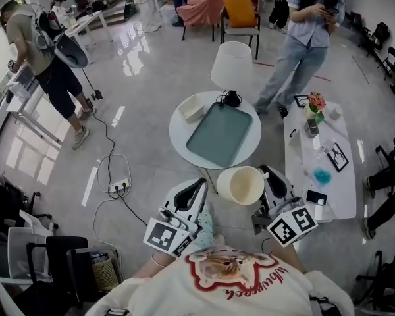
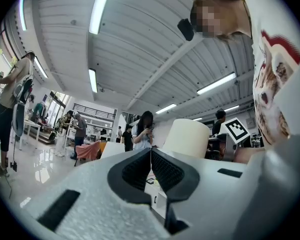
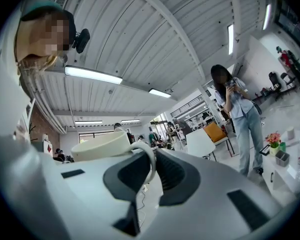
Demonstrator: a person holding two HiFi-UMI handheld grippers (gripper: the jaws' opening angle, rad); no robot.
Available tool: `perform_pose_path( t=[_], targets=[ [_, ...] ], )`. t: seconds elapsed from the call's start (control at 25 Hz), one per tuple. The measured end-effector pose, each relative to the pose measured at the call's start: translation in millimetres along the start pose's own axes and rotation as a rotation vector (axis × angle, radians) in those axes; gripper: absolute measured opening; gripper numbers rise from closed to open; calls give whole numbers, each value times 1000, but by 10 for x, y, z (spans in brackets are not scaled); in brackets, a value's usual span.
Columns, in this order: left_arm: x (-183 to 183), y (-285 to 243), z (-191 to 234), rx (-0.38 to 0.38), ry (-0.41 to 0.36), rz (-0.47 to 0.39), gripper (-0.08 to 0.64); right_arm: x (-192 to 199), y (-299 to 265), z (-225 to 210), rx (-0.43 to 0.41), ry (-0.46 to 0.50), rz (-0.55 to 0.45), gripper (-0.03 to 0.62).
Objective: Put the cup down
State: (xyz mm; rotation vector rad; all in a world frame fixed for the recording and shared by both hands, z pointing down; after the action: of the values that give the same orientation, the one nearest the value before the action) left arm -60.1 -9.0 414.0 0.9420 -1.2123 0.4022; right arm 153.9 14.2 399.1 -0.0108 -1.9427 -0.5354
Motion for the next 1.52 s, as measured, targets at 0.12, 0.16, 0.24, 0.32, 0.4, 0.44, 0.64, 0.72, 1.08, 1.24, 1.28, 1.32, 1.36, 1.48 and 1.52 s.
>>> perform_pose_path(
  t=[0.12, 0.16, 0.24, 0.32, 0.4, 0.44, 0.64, 0.72, 1.08, 1.24, 1.28, 1.32, 1.36, 1.48, 1.52],
  targets=[
    [74, -81, 114, 1, -1, -5, 17, 45, -136, -51, -10, 2, 2, 51],
    [90, -115, 158, -1, 0, -8, 17, 62, -184, -69, -12, 3, 4, 51],
    [115, -202, 260, -3, 4, -16, 17, 89, -291, -112, -13, 7, 3, 51],
    [143, -317, 382, -2, 9, -24, 17, 111, -418, -175, -8, 9, -3, 51],
    [179, -445, 525, 3, 6, -28, 17, 142, -569, -253, -5, 13, -4, 51],
    [202, -511, 602, 7, 5, -30, 17, 160, -650, -295, -4, 16, -2, 51],
    [316, -900, 988, 26, 18, -35, 17, 223, -1071, -528, 11, 34, -4, 51],
    [344, -1064, 1138, 40, 21, -38, 17, 229, -1241, -612, 20, 42, -10, 51],
    [493, -1558, 1738, 84, 27, -29, 17, 384, -1893, -904, 63, 50, -17, 51],
    [527, -1686, 1929, 98, 29, -23, 17, 452, -2106, -971, 77, 48, -17, 51],
    [534, -1712, 1959, 103, 30, -22, 17, 466, -2139, -987, 83, 48, -18, 51],
    [544, -1732, 1982, 107, 31, -22, 17, 476, -2161, -1001, 89, 50, -18, 51],
    [556, -1746, 1999, 108, 33, -22, 17, 482, -2175, -1013, 93, 53, -17, 51],
    [606, -1773, 2029, 98, 37, -20, 17, 488, -2196, -1046, 89, 63, -10, 51],
    [622, -1786, 2036, 95, 39, -20, 17, 485, -2207, -1060, 88, 63, -10, 51]
  ],
)
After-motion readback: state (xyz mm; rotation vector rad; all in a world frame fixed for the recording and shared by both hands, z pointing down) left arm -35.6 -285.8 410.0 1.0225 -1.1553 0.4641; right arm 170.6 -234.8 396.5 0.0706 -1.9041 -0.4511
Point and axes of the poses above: the fingertips, and each gripper's own axes: y backward along the fingers, z to its left, x out of its underside, the point moved 6 cm from there along y, backward along the fingers, and after that the axes turned 15 degrees about -z, right-handed, at the moved point
